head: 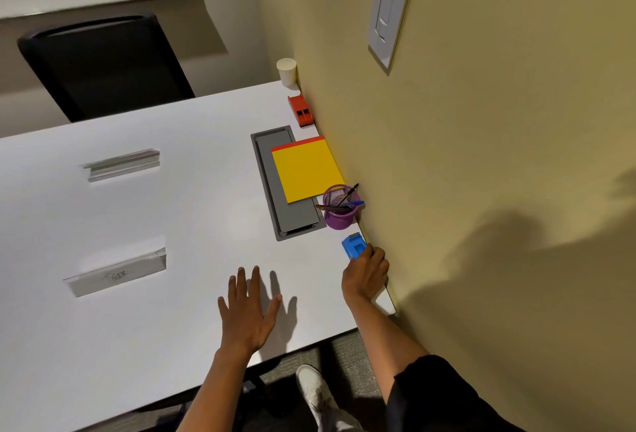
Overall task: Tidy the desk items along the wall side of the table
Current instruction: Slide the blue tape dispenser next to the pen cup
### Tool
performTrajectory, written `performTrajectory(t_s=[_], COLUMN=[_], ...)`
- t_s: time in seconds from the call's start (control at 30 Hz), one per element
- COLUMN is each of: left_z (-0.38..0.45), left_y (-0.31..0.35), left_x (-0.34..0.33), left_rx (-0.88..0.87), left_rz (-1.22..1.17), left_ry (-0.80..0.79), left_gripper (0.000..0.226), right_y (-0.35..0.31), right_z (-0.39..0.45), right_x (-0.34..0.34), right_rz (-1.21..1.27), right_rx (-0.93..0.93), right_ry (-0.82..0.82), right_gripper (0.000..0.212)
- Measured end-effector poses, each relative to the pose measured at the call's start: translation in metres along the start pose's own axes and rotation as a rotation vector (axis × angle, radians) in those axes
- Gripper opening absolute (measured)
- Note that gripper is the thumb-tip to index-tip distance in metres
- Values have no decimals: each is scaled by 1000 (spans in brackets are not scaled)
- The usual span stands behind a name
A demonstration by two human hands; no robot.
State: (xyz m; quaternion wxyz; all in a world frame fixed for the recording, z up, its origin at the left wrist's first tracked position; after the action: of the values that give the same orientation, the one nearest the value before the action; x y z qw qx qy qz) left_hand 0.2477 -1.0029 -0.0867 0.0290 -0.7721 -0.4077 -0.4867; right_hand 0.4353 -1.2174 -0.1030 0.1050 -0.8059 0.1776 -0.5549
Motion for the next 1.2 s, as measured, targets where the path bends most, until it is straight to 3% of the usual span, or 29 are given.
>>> performTrajectory(t_s=[0.23, 0.4, 0.57, 1.0, 1.2], left_z=[-2, -4, -6, -8, -10], left_y=[-6, -6, -4, -1, 0], left_x=[0, 0, -2, -2, 2], left_rx=[12, 11, 10, -4, -3], left_rz=[-9, -16, -15, -33, -20], left_ry=[1, 1, -8, -15, -7], left_gripper=[77, 77, 76, 77, 76], right_y=[-4, -18, -19, -14, -13], right_z=[-4, -2, 5, 3, 3], right_x=[1, 2, 1, 4, 4], right_rz=[-10, -200, -322, -319, -323], right_rx=[3, 183, 275, 263, 221], right_ry=[-5, 3, -54, -48, -54], right_gripper=[55, 59, 46, 38, 47])
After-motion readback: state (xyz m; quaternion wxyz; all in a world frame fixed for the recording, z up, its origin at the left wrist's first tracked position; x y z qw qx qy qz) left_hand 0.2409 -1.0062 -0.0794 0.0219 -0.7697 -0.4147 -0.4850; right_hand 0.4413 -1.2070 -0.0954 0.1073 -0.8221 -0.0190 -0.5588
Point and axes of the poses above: each hand's wrist, its own z-axis towards the middle knuckle, its own x-axis out of the back of the hand, y = z × x, the point moved 9 cm from there along z, towards the middle knuckle, and after that the axes turned 10 degrees about -y, right-handed, at the moved point
